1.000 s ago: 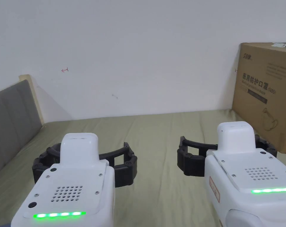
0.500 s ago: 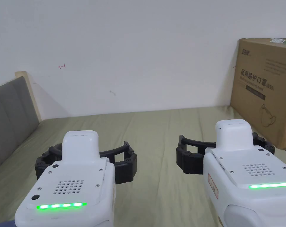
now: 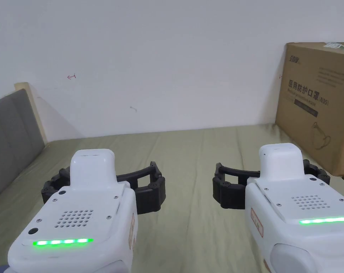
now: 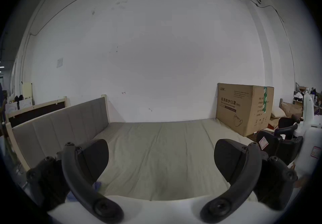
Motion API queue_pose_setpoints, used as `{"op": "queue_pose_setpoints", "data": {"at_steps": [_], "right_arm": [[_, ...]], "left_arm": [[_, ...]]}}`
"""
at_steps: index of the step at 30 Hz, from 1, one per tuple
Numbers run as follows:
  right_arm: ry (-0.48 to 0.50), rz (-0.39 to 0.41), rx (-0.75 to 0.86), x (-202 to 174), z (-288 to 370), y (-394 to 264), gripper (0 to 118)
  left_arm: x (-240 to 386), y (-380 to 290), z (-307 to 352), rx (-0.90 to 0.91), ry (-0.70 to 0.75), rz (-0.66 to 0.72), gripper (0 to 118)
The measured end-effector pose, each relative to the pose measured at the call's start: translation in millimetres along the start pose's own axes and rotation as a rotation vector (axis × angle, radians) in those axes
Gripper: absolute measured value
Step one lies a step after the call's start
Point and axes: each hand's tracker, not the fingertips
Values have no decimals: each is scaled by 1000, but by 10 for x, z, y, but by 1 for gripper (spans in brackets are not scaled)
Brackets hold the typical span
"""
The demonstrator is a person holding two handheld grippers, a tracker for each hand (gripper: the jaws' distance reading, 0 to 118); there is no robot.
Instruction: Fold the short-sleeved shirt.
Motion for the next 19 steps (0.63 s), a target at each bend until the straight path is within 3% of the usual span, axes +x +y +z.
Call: {"op": "queue_pose_setpoints", "data": {"at_steps": [8, 19], "right_arm": [[-3, 6, -5, 31, 17, 3, 118], [-2, 0, -9, 56, 34, 0, 118]], "left_arm": [[69, -75, 27, 35, 13, -70, 118], [45, -45, 31, -6, -23, -24, 118]]}}
